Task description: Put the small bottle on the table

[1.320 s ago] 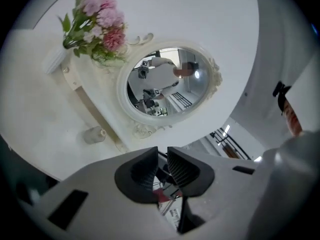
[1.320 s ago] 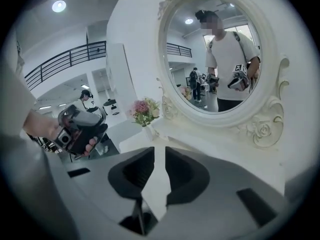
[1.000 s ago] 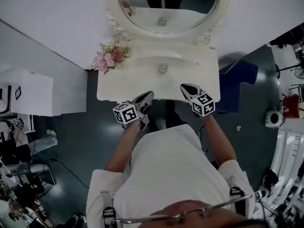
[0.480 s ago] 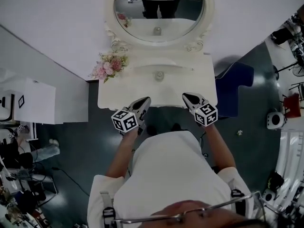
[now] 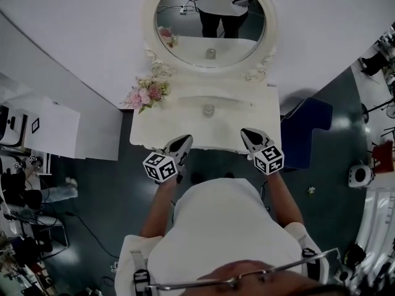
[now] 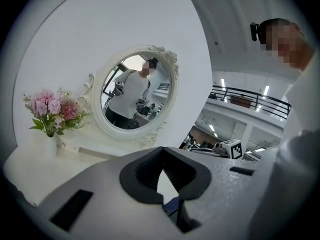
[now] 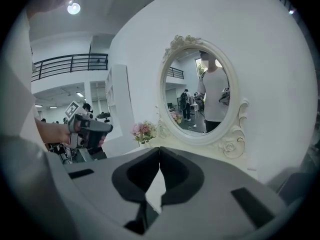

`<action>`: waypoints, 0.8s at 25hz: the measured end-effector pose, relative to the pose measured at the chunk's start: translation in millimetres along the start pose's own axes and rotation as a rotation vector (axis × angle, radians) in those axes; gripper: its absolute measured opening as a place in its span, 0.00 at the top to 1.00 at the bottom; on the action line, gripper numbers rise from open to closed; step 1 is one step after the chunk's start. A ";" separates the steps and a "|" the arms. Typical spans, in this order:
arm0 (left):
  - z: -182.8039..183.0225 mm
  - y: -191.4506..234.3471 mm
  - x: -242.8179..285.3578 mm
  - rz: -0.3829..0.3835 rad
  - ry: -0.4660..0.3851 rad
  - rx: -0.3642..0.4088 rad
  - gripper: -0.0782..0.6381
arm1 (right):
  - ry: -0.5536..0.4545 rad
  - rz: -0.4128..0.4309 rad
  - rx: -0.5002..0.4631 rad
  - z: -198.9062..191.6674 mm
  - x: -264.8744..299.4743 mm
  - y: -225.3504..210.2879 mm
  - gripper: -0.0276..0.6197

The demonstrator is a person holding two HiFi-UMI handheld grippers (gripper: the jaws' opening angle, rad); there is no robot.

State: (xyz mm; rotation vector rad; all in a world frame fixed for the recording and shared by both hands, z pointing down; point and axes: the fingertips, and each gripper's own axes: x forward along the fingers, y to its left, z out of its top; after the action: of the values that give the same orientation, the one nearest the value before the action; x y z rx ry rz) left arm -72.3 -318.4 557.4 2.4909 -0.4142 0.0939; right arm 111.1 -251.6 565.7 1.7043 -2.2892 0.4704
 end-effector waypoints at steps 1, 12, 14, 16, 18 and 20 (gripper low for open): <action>1.2 -1.4 0.8 0.005 -0.006 0.004 0.89 | -0.002 -0.001 0.001 0.9 -0.6 -2.6 0.95; -4.7 -17.3 11.0 0.015 -0.003 0.044 0.89 | -0.032 0.035 -0.022 1.8 -3.8 -4.0 0.95; -5.6 -17.2 10.9 0.017 -0.004 0.039 0.89 | -0.035 0.041 -0.027 3.0 -2.9 -2.6 0.95; -7.6 -17.0 10.4 0.018 -0.003 0.033 0.89 | -0.035 0.045 -0.030 3.1 -2.2 -1.3 0.95; -10.3 -16.6 10.1 0.020 -0.001 0.031 0.89 | -0.035 0.047 -0.030 2.3 -2.3 -0.7 0.95; -11.8 -16.2 10.7 0.022 0.000 0.026 0.89 | -0.032 0.048 -0.028 0.9 -2.6 -1.4 0.95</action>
State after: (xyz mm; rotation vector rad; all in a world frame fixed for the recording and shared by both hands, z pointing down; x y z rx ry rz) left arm -56.7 -302.0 559.6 2.5126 -0.4429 0.1089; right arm 113.1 -250.0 564.0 1.6588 -2.3523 0.4210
